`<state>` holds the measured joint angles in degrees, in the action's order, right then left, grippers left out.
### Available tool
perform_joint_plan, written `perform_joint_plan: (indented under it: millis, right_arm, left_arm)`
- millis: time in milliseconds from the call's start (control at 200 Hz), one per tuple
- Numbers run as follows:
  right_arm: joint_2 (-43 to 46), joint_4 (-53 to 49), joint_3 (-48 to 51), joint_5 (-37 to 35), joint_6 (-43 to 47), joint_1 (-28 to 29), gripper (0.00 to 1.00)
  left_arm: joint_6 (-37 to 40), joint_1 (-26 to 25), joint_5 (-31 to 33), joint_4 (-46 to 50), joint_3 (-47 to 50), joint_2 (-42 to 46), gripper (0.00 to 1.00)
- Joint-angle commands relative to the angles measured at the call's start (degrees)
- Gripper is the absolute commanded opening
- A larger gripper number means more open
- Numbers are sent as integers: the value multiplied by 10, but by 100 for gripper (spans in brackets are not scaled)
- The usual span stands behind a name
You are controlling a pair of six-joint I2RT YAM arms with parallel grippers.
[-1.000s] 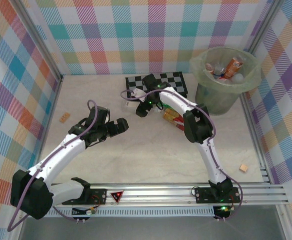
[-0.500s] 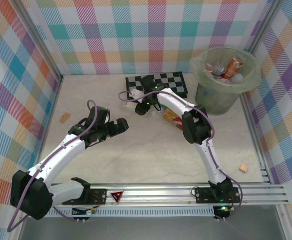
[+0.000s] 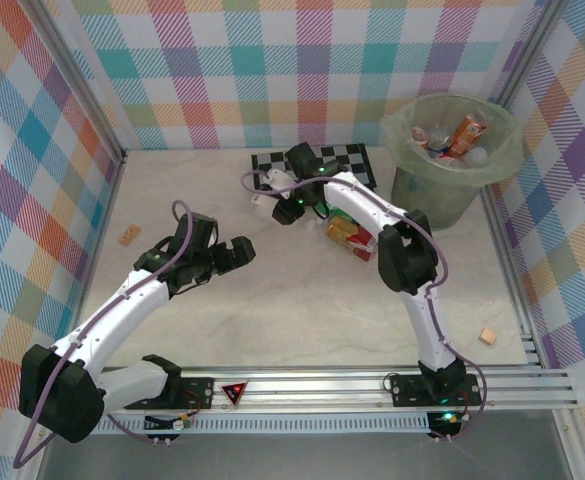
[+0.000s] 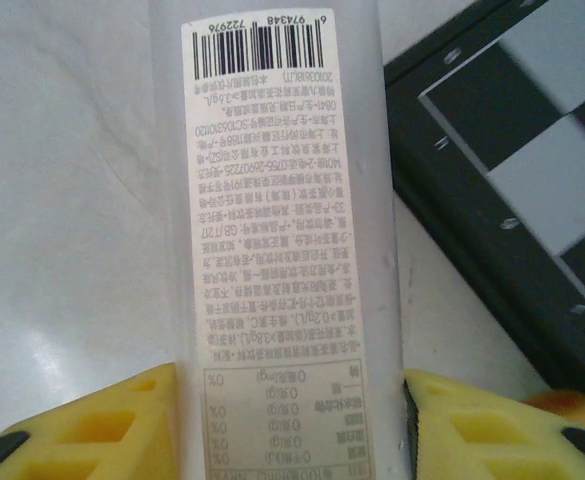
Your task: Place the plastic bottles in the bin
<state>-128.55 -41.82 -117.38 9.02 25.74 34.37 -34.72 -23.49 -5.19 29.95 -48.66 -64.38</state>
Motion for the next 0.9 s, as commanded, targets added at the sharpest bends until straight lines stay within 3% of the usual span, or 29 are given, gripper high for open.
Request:
perform_joint_plan:
  millis: [0, 330, 665, 895]
  right_arm:
    - [69, -12, 16, 13, -22, -10, 41]
    - [167, -62, -20, 2, -83, -80, 41]
    - [263, -113, -89, -160, -152, -179, 41]
    - [265, -101, -119, -227, -166, -270, 40]
  left_arm:
    - [-4, 5, 1, 8, -13, 9, 100]
    - [-25, 5, -3, -7, -3, 14, 100]
    - [-24, 5, -10, -21, 0, 3, 100]
    - [-25, 5, -10, -20, 10, 15, 100]
